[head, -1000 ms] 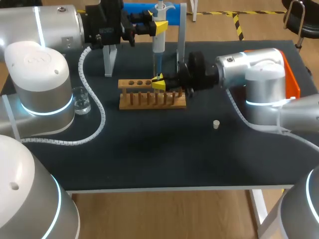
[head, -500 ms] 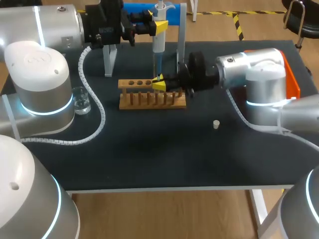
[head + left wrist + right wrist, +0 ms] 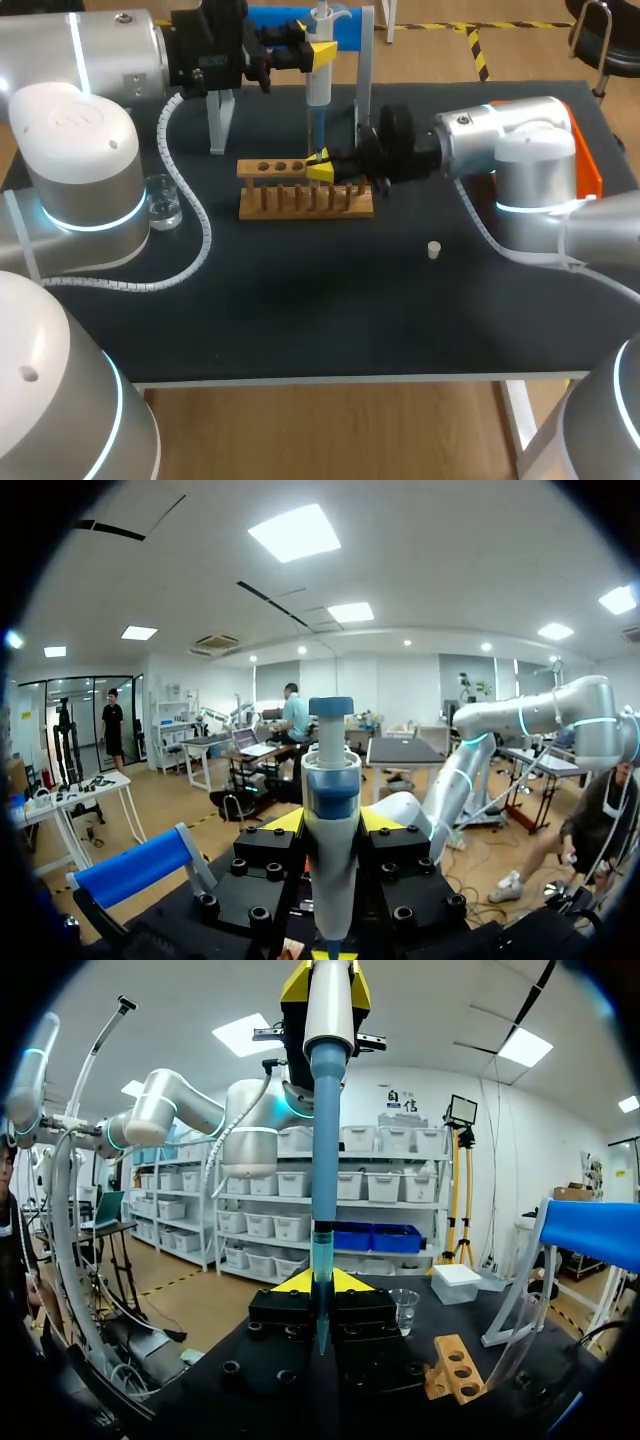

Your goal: Invert the test tube, pick up the pipette, mount the tip to pipette, aspirate from beaker and dispense into the tube, eject the tip, return the pipette, and cap with the stopper.

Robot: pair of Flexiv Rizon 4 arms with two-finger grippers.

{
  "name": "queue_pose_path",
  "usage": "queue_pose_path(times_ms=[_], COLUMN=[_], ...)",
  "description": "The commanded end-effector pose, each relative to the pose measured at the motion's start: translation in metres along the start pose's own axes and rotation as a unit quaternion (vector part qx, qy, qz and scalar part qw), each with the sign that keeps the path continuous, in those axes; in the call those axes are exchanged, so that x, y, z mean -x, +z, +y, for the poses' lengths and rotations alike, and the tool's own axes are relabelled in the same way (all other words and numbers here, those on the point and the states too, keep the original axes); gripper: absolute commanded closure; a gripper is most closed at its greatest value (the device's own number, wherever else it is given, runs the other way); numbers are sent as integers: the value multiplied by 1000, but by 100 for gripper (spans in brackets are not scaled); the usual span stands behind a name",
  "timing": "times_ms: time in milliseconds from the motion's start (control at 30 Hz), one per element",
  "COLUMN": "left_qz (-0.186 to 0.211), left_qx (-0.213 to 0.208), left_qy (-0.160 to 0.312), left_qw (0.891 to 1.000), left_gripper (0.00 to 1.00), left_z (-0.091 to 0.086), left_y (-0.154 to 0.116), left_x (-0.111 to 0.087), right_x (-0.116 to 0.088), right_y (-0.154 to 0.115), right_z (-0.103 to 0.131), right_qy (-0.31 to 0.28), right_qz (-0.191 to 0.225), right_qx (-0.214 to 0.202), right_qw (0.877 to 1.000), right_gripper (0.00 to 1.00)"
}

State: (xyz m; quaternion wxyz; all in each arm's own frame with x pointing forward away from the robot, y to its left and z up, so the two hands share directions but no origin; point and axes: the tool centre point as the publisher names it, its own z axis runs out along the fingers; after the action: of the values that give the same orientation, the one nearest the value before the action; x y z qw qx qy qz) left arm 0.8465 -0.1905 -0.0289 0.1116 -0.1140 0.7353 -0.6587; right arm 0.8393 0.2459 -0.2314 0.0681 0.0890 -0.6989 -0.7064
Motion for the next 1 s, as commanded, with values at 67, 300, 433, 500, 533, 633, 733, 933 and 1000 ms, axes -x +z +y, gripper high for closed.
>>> queue_pose_path(times_ms=[67,300,433,500,533,633,733,933,1000], left_qz=[1,1,1,1,1,1,1,1,1], left_qx=[2,2,2,2,2,2,2,2,2], left_qy=[0,0,0,0,0,0,0,0,0], left_qw=[1000,1000,1000,1000,1000,1000,1000,1000,1000], left_gripper=[100,100,100,100,100,100,100,100,100], left_z=[0,0,0,0,0,0,0,0,0], left_y=[0,0,0,0,0,0,0,0,0], left_x=[0,0,0,0,0,0,0,0,0], right_x=[-2,-2,-2,-2,-2,-2,-1,-1,-2], right_y=[0,1,2,3,3,3,1,-3,-4], right_z=[5,10,13,15,16,22,27,36,34], right_qy=[-1,-2,0,1,0,-2,-5,-13,-13], right_qz=[0,0,0,-1,0,1,2,1,1], right_qx=[0,6,12,14,14,15,15,15,13], right_qw=[1000,1000,1000,1000,1000,1000,1000,1000,1000], right_gripper=[100,100,100,100,100,100,100,100,100])
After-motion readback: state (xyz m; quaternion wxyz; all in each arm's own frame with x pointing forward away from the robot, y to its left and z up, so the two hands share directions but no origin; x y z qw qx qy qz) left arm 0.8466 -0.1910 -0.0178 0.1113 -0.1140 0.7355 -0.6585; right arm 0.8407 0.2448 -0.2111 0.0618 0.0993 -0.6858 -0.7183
